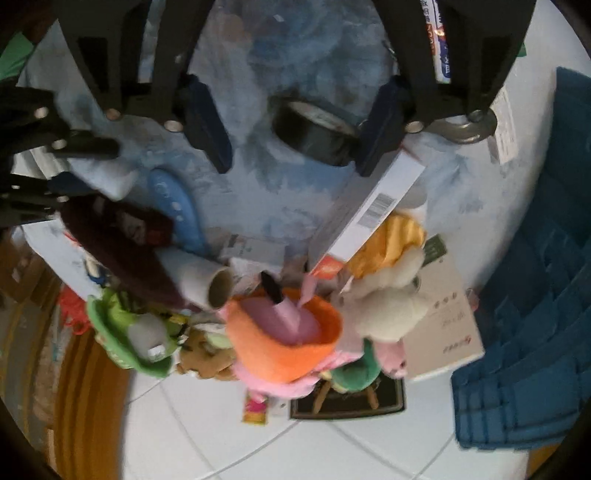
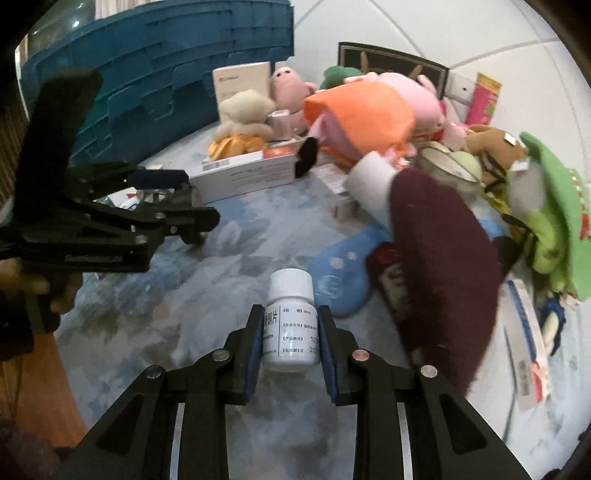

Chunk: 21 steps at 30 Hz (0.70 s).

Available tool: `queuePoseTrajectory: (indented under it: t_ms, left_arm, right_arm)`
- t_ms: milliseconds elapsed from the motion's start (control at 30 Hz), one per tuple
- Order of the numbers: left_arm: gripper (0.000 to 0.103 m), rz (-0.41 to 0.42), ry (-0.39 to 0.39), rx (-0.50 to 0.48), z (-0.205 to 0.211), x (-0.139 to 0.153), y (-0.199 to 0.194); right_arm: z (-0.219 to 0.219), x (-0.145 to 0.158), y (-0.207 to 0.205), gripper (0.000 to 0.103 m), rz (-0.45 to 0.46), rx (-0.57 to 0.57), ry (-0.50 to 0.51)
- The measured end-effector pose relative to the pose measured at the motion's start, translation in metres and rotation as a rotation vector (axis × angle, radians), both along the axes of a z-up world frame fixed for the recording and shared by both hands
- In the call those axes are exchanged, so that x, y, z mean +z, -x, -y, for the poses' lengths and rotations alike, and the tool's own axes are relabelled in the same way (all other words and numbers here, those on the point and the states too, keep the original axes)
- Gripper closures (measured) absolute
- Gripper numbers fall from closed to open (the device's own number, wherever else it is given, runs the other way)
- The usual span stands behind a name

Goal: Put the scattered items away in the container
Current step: 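Grasp black tape roll with left gripper while right gripper grasps white pill bottle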

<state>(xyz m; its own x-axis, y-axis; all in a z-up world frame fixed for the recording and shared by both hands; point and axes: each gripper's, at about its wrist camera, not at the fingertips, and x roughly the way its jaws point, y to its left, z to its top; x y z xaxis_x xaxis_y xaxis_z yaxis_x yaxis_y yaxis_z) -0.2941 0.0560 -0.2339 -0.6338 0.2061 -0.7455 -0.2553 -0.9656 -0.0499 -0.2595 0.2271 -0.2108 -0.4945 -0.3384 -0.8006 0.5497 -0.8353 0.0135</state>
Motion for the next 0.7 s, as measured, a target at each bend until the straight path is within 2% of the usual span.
queuePoseTrajectory:
  t_ms: [33,133,233,367,567,700]
  left_arm:
    - [0.047,0.016,0.005,0.021,0.002,-0.003,0.002]
    - [0.048,-0.011,0.029,0.049,0.001,-0.003,-0.008]
    - [0.048,-0.015,0.079,0.019,-0.008,-0.009,-0.008]
    - [0.048,-0.006,0.063,0.014,-0.009,-0.007,0.004]
    - [0.048,-0.018,0.119,-0.046,-0.026,-0.011,0.014]
    - [0.048,0.016,0.136,-0.060,-0.029,-0.014,0.023]
  right_arm:
    - [-0.002,0.002,0.000,0.076,-0.004,-0.004,0.004]
    - [-0.008,0.006,0.000,0.076,-0.015,-0.017,0.015]
    - [-0.017,0.011,0.003,0.076,-0.017,-0.033,0.045]
    - [-0.018,0.015,0.006,0.076,-0.021,-0.044,0.058]
    - [-0.020,0.019,0.006,0.076,-0.030,-0.056,0.073]
    - [-0.020,0.024,0.007,0.076,-0.040,-0.061,0.080]
